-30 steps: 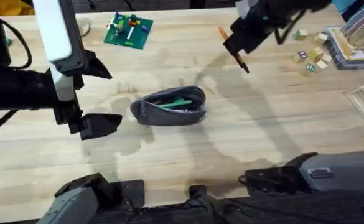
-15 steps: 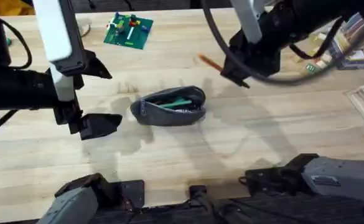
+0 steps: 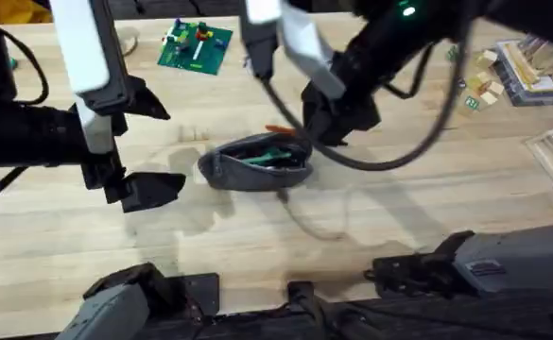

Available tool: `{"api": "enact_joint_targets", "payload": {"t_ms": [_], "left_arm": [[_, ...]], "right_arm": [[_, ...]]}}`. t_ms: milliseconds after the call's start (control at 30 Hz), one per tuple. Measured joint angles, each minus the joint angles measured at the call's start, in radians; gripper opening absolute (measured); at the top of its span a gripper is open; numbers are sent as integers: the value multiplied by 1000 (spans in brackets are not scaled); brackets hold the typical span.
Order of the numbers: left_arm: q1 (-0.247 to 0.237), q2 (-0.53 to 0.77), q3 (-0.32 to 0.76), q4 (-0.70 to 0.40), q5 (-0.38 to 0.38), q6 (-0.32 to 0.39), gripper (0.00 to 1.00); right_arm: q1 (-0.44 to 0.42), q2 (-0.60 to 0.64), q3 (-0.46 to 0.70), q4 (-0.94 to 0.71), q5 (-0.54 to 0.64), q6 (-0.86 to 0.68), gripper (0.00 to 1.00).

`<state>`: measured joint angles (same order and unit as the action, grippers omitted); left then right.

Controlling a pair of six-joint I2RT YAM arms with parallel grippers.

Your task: Unzip the bag, pick up the pens from the table one at a time and place them inside, then zip the bag closed.

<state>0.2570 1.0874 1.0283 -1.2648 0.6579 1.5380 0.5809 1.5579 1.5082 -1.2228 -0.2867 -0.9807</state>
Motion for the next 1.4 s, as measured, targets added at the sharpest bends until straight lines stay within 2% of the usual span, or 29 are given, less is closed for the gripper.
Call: {"api": "enact_joint_targets", "payload": {"t_ms": [233, 533, 967, 1400], "left_arm": [[0, 0, 0, 0, 0, 0, 993], [0, 0, 0, 0, 0, 0, 992], [0, 0, 0, 0, 0, 0, 993], [0, 0, 0, 0, 0, 0, 993]], "right_arm": [[51, 113, 0, 4, 6, -15, 34], [58, 222, 0, 28, 62, -20, 34], [80, 265, 0, 168, 63, -23, 34], [151, 344, 0, 278, 62, -23, 34]]}}
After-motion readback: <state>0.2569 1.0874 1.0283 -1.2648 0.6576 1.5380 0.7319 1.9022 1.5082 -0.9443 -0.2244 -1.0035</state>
